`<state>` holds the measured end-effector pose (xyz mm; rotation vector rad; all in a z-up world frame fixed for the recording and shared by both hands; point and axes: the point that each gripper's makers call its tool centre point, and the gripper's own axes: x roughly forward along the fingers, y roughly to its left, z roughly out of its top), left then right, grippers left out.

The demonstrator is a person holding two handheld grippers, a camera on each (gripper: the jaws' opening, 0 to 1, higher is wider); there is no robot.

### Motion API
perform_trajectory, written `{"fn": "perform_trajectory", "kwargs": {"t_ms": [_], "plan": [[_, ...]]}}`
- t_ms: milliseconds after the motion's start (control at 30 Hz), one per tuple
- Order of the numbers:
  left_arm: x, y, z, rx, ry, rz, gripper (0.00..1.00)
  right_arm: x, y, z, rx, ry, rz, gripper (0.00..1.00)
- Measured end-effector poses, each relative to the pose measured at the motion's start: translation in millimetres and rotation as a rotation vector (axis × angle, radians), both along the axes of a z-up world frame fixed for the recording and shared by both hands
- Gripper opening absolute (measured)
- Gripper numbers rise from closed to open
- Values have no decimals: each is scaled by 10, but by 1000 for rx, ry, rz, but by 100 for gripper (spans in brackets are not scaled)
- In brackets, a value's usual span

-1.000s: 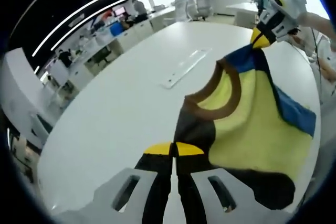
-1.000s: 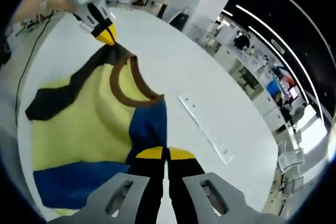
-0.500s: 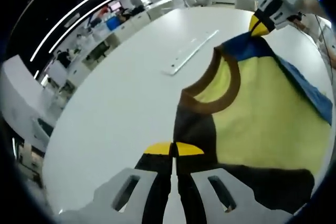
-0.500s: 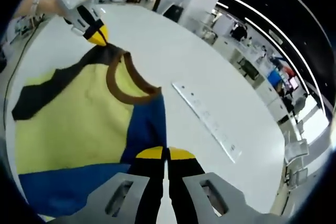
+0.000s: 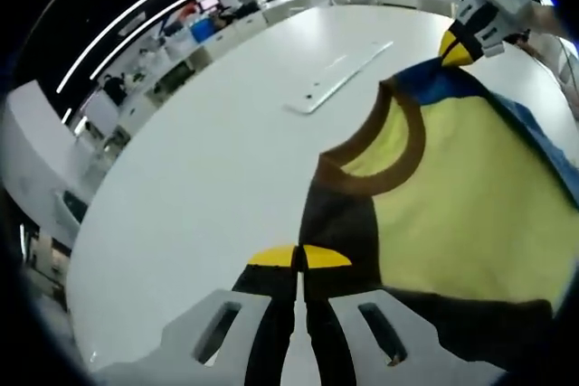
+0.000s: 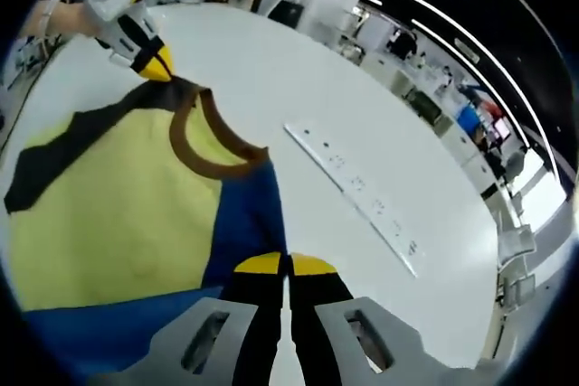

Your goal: Fold the garment on the visible template until the final outline fits inside the template.

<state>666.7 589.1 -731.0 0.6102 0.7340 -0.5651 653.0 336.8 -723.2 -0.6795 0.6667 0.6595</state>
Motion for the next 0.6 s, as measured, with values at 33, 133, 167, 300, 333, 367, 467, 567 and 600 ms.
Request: {"fn": "perform_trajectory", "kwargs": {"t_ms": [33, 133, 167, 300, 333, 367, 467, 567, 600], "plan": [[5, -2, -12, 3, 0, -1, 0, 3, 0, -15, 1, 2, -2, 1], [14, -2, -49, 4, 5, 4, 0, 24, -5, -71, -6, 8, -4, 1], [18, 0, -54, 5, 5, 5, 0, 29, -7, -83, -6, 9, -4, 1], [40, 9, -97, 11, 13, 7, 0, 49, -15, -124, -5, 11, -10, 2], [37, 6, -119, 13, 20, 6, 0, 55, -19, -147, -5, 16, -11, 2], [31, 4, -127, 15, 19, 5, 0, 54, -20, -160, -5, 19, -10, 2], [42, 3, -170, 18, 20, 8, 0, 66, -32, -194, 3, 26, -22, 2], [46, 0, -205, 19, 20, 12, 0, 80, -37, -226, 6, 33, -26, 2], [46, -1, -211, 19, 20, 14, 0, 83, -39, -234, 5, 34, -26, 2]]}}
